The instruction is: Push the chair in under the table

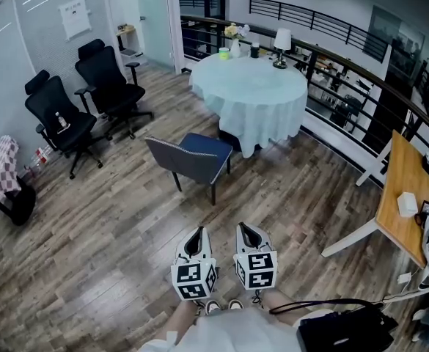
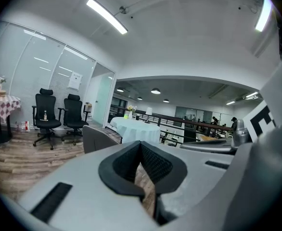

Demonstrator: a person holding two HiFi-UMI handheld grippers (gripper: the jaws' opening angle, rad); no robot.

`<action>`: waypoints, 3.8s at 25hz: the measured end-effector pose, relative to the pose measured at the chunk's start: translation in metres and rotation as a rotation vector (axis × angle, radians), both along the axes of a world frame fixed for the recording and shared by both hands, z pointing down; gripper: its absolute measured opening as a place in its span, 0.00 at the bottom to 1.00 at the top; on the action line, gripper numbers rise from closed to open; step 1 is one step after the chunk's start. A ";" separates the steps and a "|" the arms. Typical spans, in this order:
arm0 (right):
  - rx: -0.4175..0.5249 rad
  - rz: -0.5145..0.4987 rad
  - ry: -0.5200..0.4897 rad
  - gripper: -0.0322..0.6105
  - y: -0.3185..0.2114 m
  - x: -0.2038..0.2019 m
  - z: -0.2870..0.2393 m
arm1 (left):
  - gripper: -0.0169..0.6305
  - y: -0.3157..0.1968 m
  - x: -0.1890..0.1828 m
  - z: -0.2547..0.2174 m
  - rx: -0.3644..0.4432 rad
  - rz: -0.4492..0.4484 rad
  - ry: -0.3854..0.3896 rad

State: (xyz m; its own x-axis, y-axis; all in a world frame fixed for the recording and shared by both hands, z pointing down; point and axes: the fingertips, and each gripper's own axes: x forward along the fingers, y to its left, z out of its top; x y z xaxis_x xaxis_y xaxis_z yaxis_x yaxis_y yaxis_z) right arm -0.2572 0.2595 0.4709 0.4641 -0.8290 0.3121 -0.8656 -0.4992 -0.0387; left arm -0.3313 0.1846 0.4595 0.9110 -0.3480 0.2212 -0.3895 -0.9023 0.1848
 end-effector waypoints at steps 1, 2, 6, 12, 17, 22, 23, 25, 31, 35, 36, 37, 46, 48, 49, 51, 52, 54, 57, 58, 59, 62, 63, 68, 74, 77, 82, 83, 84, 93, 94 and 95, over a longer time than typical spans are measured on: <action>0.002 0.008 -0.007 0.08 -0.002 0.001 0.001 | 0.03 -0.003 0.000 0.001 -0.002 0.003 0.002; 0.001 0.015 -0.013 0.08 -0.003 0.001 0.003 | 0.03 -0.005 0.000 0.001 -0.004 0.006 0.004; -0.016 0.045 -0.027 0.08 -0.008 0.005 0.012 | 0.03 -0.014 0.001 0.007 -0.007 0.037 -0.003; -0.047 0.086 -0.049 0.08 -0.015 0.013 0.024 | 0.03 -0.035 0.007 0.012 -0.015 0.060 -0.022; -0.065 0.108 -0.074 0.08 -0.021 0.026 0.036 | 0.03 -0.048 0.018 0.025 -0.034 0.074 -0.043; -0.080 0.107 -0.093 0.08 -0.032 0.058 0.049 | 0.03 -0.061 0.053 0.035 -0.048 0.082 -0.051; -0.083 0.106 -0.100 0.08 -0.035 0.065 0.050 | 0.03 -0.063 0.060 0.035 -0.047 0.086 -0.052; -0.084 0.102 -0.104 0.08 -0.041 0.080 0.050 | 0.03 -0.066 0.075 0.033 -0.043 0.095 -0.050; -0.077 0.085 -0.099 0.08 -0.064 0.123 0.042 | 0.03 -0.085 0.115 0.028 -0.035 0.082 -0.050; -0.082 0.074 -0.099 0.08 -0.069 0.148 0.041 | 0.03 -0.094 0.140 0.028 -0.041 0.061 -0.051; -0.083 0.074 -0.099 0.08 -0.069 0.155 0.041 | 0.03 -0.095 0.147 0.028 -0.042 0.059 -0.052; -0.086 0.074 -0.100 0.08 -0.069 0.162 0.042 | 0.03 -0.096 0.154 0.028 -0.043 0.058 -0.053; -0.098 0.058 -0.104 0.08 -0.071 0.214 0.046 | 0.03 -0.096 0.209 0.033 -0.051 0.058 -0.062; -0.098 0.049 -0.105 0.08 -0.072 0.224 0.046 | 0.03 -0.095 0.220 0.032 -0.048 0.056 -0.062; -0.099 0.046 -0.106 0.08 -0.071 0.229 0.046 | 0.03 -0.094 0.225 0.032 -0.048 0.054 -0.063; -0.100 0.038 -0.110 0.08 -0.071 0.236 0.047 | 0.03 -0.093 0.233 0.032 -0.047 0.049 -0.064; -0.100 0.033 -0.112 0.08 -0.071 0.240 0.048 | 0.03 -0.093 0.236 0.033 -0.047 0.046 -0.065; -0.101 0.022 -0.115 0.08 -0.071 0.246 0.051 | 0.03 -0.094 0.242 0.035 -0.049 0.037 -0.066; -0.103 0.009 -0.125 0.08 -0.070 0.255 0.054 | 0.03 -0.092 0.251 0.036 -0.051 0.026 -0.071; -0.105 0.005 -0.130 0.08 -0.070 0.257 0.055 | 0.03 -0.091 0.253 0.037 -0.052 0.024 -0.074; -0.106 0.001 -0.133 0.08 -0.070 0.259 0.056 | 0.03 -0.090 0.255 0.038 -0.053 0.022 -0.076; -0.107 -0.014 -0.139 0.08 -0.072 0.263 0.059 | 0.03 -0.092 0.257 0.041 -0.054 0.013 -0.084; -0.107 -0.017 -0.141 0.08 -0.073 0.264 0.060 | 0.03 -0.093 0.257 0.042 -0.055 0.010 -0.087; -0.102 -0.015 -0.143 0.08 -0.078 0.273 0.062 | 0.03 -0.103 0.260 0.043 -0.048 -0.005 -0.098; -0.108 0.002 -0.154 0.08 -0.082 0.292 0.068 | 0.03 -0.113 0.280 0.047 -0.059 -0.002 -0.104; -0.114 0.014 -0.162 0.08 -0.089 0.305 0.073 | 0.03 -0.119 0.296 0.052 -0.067 0.019 -0.106; -0.111 0.029 -0.151 0.08 -0.110 0.337 0.072 | 0.03 -0.141 0.332 0.057 -0.073 0.040 -0.099; -0.110 0.030 -0.147 0.08 -0.116 0.345 0.070 | 0.03 -0.147 0.340 0.057 -0.075 0.043 -0.096; -0.109 0.030 -0.143 0.08 -0.121 0.352 0.069 | 0.03 -0.152 0.348 0.056 -0.075 0.046 -0.093; -0.110 0.034 -0.144 0.08 -0.169 0.402 0.061 | 0.03 -0.197 0.401 0.048 -0.068 0.066 -0.089; -0.112 0.032 -0.145 0.08 -0.174 0.407 0.062 | 0.03 -0.202 0.405 0.048 -0.069 0.065 -0.089; -0.115 0.030 -0.146 0.08 -0.179 0.411 0.062 | 0.03 -0.208 0.410 0.047 -0.069 0.064 -0.089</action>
